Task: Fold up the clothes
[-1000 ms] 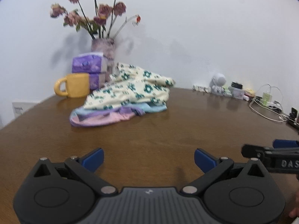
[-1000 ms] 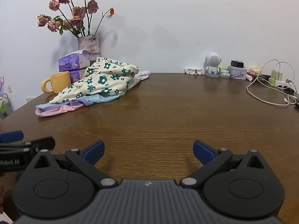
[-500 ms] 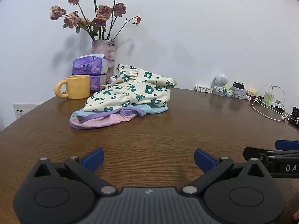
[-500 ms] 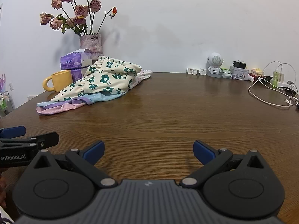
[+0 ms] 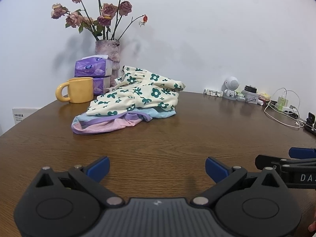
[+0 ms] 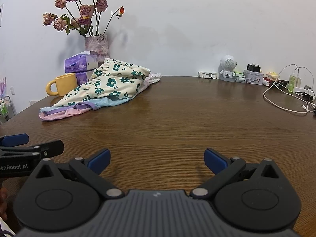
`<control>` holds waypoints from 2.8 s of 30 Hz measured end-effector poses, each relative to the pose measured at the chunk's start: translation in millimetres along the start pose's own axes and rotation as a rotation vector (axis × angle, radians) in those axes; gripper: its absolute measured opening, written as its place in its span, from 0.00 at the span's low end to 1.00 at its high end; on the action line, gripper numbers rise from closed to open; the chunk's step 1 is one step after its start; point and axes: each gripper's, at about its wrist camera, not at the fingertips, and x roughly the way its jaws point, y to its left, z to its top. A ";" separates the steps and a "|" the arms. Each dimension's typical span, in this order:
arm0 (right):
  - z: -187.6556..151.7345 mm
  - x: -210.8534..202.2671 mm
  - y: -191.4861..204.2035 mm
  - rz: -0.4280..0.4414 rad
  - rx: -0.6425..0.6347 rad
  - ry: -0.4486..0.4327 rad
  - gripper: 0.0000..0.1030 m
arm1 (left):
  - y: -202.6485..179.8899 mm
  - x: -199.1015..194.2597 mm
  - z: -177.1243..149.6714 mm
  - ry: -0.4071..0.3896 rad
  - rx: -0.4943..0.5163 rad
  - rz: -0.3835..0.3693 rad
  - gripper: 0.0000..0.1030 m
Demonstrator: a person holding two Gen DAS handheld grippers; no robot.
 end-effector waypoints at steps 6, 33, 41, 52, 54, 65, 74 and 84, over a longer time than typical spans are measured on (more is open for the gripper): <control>0.0 0.1 1.2 -0.001 0.003 0.001 1.00 | 0.7 0.9 -0.1 0.006 -0.004 -0.003 1.00; 2.0 1.3 0.1 0.002 0.009 0.006 1.00 | 2.7 2.0 -0.3 0.015 0.020 -0.083 1.00; 2.0 1.5 0.0 0.003 0.010 0.007 1.00 | 2.5 2.2 -0.6 0.013 0.016 -0.080 1.00; 3.3 5.5 0.1 0.020 0.002 0.030 1.00 | 7.3 3.9 1.3 0.017 0.006 -0.122 1.00; 6.3 7.7 1.2 0.038 -0.012 0.044 1.00 | 12.8 2.8 9.4 0.008 -0.008 -0.125 1.00; 101.5 29.9 30.0 0.180 -0.164 0.074 1.00 | 48.8 28.4 111.1 -0.060 0.020 -0.019 1.00; 194.1 132.9 71.9 0.121 -0.242 0.048 1.00 | 62.8 141.7 167.2 0.080 0.043 0.012 1.00; 275.1 300.2 48.3 0.154 -0.061 0.189 0.94 | 44.5 274.7 208.7 0.103 0.154 -0.012 1.00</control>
